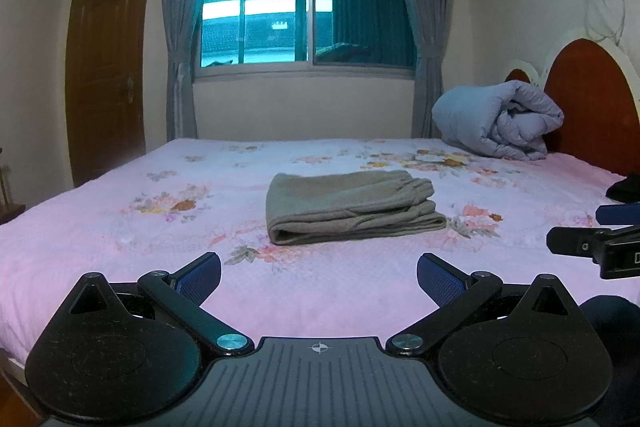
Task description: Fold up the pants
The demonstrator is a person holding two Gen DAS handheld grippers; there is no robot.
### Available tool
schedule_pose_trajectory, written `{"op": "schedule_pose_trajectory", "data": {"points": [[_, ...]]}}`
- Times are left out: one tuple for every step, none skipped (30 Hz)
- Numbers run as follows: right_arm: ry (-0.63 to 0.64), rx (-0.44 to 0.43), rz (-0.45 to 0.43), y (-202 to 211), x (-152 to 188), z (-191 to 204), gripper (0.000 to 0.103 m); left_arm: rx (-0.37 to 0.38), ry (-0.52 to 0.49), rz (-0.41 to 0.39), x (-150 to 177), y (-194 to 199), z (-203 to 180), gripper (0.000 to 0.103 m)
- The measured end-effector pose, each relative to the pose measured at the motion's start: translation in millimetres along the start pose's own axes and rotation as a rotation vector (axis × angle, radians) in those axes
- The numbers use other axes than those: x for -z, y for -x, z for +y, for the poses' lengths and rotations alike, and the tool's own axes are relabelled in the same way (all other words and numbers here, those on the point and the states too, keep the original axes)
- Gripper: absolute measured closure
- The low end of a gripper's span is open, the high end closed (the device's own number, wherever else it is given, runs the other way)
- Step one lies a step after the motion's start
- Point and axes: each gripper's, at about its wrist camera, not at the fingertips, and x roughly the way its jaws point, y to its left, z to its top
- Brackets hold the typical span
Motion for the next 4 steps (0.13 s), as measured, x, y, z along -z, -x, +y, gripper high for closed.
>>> {"op": "schedule_pose_trajectory", "data": {"points": [[0.000,0.000,0.000,0.0,0.0,0.1,0.006,0.004,-0.002,-0.004,0.2,0.7,0.0,0.000],[-0.001,0.000,0.000,0.3,0.1,0.1,0.006,0.005,-0.003,-0.009,1.1,1.9,-0.1,0.000],[-0.001,0.000,0.001,0.0,0.8,-0.4,0.006,0.010,-0.002,-0.009,1.1,2.1,0.3,0.000],[-0.002,0.000,0.002,-0.2,1.2,-0.9,0.006,0.014,-0.002,-0.004,0.8,1.4,0.8,0.000]]}}
